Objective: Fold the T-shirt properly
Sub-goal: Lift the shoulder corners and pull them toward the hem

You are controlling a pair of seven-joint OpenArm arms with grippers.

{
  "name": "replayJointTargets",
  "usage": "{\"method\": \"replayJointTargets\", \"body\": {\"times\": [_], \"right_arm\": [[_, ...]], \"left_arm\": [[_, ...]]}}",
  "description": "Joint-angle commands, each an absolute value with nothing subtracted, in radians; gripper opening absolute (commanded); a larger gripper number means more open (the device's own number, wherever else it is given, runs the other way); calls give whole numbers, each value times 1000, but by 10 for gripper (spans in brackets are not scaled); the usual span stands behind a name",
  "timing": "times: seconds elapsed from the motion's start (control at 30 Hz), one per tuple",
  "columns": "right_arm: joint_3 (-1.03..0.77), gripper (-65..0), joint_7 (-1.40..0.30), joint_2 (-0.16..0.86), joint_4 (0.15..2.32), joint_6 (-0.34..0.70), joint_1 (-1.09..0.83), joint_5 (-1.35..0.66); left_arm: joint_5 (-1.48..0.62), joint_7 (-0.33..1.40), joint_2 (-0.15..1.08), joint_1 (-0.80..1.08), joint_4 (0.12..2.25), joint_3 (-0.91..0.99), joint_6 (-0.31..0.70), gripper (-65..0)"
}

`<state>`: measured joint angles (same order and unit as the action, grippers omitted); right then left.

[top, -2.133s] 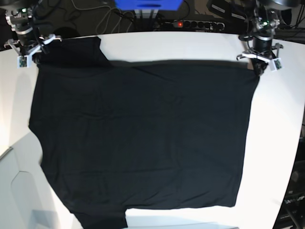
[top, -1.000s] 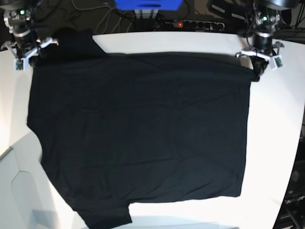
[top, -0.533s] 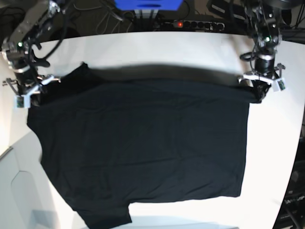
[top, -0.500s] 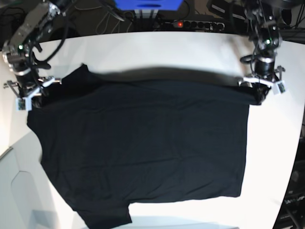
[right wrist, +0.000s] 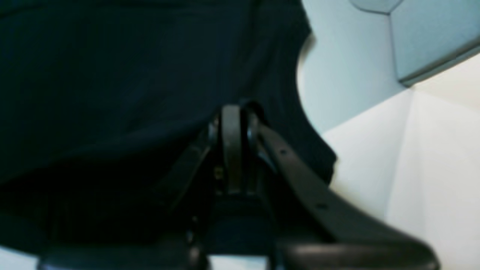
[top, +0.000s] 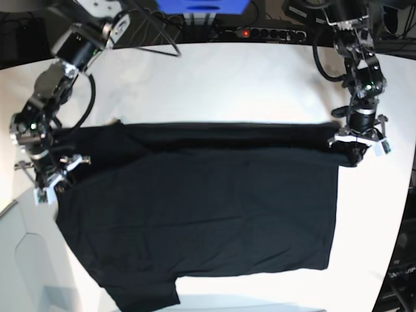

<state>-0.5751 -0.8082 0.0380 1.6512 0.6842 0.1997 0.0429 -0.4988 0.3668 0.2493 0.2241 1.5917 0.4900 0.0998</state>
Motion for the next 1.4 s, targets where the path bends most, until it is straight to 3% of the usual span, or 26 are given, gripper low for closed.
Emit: {"method": "replayJointTargets", "body": {"times": [0.0, 0.67, 1.37], "right_arm": [[-573, -650, -788, 44, 1641, 698, 242, 42], [-573, -650, -667, 110, 1251, 698, 479, 76], [-575, -650, -616, 133, 1213, 698, 479, 74]], "left_arm": [[-501, 341, 262, 206, 1598, 495, 97, -649], [-506, 340, 262, 133, 1480, 495, 102, -649], [-504, 340, 262, -16, 1339, 493, 104, -645]]}}
